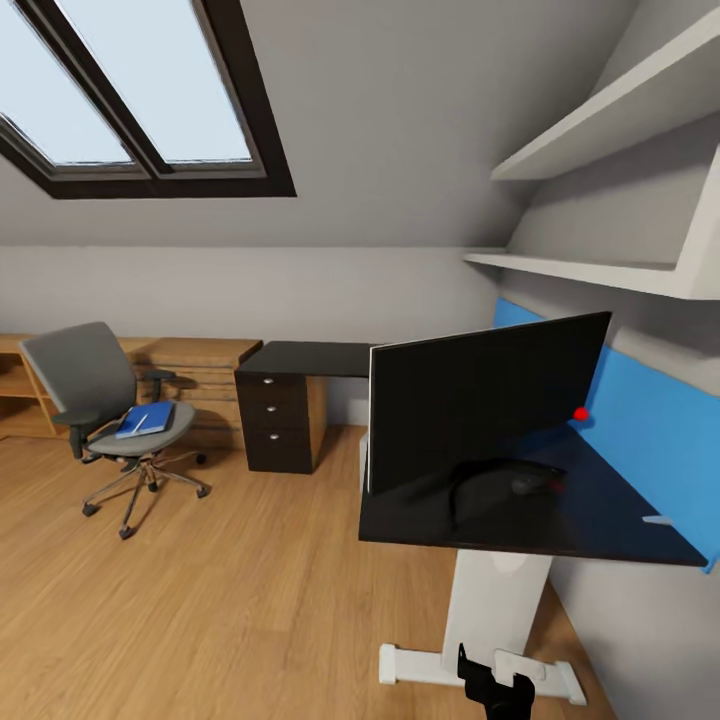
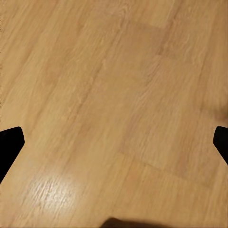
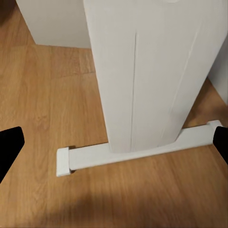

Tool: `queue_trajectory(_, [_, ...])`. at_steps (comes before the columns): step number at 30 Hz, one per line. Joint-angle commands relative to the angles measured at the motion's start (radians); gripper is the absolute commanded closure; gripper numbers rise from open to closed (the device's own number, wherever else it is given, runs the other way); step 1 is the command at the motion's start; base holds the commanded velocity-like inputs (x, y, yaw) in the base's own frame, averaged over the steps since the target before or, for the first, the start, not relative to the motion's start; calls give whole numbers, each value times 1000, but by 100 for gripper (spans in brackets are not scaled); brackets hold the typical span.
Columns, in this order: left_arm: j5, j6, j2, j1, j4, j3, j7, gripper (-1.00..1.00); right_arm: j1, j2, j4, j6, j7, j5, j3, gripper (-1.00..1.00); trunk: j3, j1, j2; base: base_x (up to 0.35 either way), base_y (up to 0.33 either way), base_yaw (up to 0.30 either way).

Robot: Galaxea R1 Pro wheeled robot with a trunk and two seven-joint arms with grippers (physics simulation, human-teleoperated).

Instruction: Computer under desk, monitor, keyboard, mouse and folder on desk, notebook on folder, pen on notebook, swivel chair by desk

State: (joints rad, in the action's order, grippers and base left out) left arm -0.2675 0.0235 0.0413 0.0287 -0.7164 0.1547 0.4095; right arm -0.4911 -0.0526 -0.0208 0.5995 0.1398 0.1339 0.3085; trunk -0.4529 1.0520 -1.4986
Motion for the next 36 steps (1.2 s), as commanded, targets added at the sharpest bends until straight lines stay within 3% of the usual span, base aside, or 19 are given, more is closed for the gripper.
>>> queue_trajectory(1, [-7, 3, -1, 0, -1, 5, 8, -100, -1, 0, -2, 3, 7, 11, 4, -100, 2, -4, 7, 0, 0, 0])
queue_trajectory(11, [-6, 2, 0, 1, -1, 5, 9, -100, 0, 2, -2, 6, -5, 13, 4, -100, 33, -42, 77, 0, 0, 0])
queue_trajectory(17, [-6, -85, 2, 1, -1, 8, 14, -100, 4, 5, -2, 5, -24, 12, 4, -100, 52, -65, 119, 0, 0, 0])
queue_trajectory(21, [-6, -103, 3, 1, -1, 9, 15, -100, 5, 5, -2, 5, -25, 12, 4, -100, 65, -81, 147, -15, 0, 0])
queue_trajectory(31, [-9, -102, 3, 1, -1, 9, 8, -100, 5, 4, 7, 19, -22, 6, 8, -100, 96, -119, 217, -221, 0, 0])
queue_trajectory(32, [-9, -102, 3, 1, -1, 8, 8, -100, 5, 5, 27, 21, -21, 5, 9, -100, 99, -123, 224, -39, 0, 0])
queue_trajectory(34, [-10, -102, 2, 1, 8, 8, 8, -100, 5, 1, 202, -2, -16, -5, 20, -100, 106, -130, 238, -11, 0, 0])
queue_trajectory(36, [-9, -103, 2, 0, 15, 8, 8, -100, 5, -10, 350, -89, -12, -19, 26, -100, 112, -138, 252, -4, 0, 0])
